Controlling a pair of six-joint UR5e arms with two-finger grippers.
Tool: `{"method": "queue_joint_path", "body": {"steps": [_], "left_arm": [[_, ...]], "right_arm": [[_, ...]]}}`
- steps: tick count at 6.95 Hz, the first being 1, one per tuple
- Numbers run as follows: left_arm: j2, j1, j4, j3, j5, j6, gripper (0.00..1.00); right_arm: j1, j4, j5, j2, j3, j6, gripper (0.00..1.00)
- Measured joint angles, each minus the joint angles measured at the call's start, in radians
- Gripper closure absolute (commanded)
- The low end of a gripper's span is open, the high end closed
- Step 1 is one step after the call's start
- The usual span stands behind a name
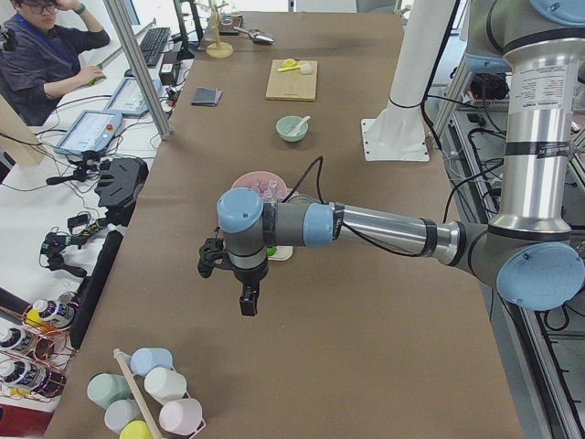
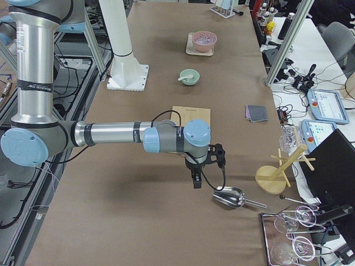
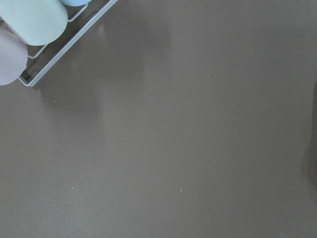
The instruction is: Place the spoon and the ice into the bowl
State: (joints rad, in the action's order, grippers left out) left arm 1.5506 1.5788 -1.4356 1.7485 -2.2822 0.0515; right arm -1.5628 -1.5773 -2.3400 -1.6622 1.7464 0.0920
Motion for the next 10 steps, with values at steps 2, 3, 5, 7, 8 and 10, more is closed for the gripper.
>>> {"method": "queue_joint_path", "body": {"steps": [2,3,5,7,8,10], "left_arm": [[-0.005,0.000,-0.018,-0.017,0.014,0.001,0.01],[-0.007,0.000,-0.019,-0.022,0.019,0.001,0.01],[-0.006,0.000,-0.020,-0.024,0.021,0.000,0.01],[-0.007,0.000,-0.020,-0.025,0.021,-0.001,0.01],[-0.007,0.000,-0.020,-0.025,0.021,-0.001,0.01],[-0.007,0.000,-0.020,-0.024,0.021,-0.002,0.01]], "right_arm": [[0.012,0.002,0.006,-0.002,0.003,0.000,0.00],[0.014,0.003,0.008,-0.002,0.002,0.001,0.00],[0.015,0.005,0.010,-0.002,-0.001,0.003,0.00],[0.017,0.005,0.010,-0.002,-0.006,0.003,0.00],[0.018,0.005,0.010,-0.002,-0.006,0.003,0.00],[0.025,0.005,0.010,-0.002,-0.007,0.007,0.00]]}}
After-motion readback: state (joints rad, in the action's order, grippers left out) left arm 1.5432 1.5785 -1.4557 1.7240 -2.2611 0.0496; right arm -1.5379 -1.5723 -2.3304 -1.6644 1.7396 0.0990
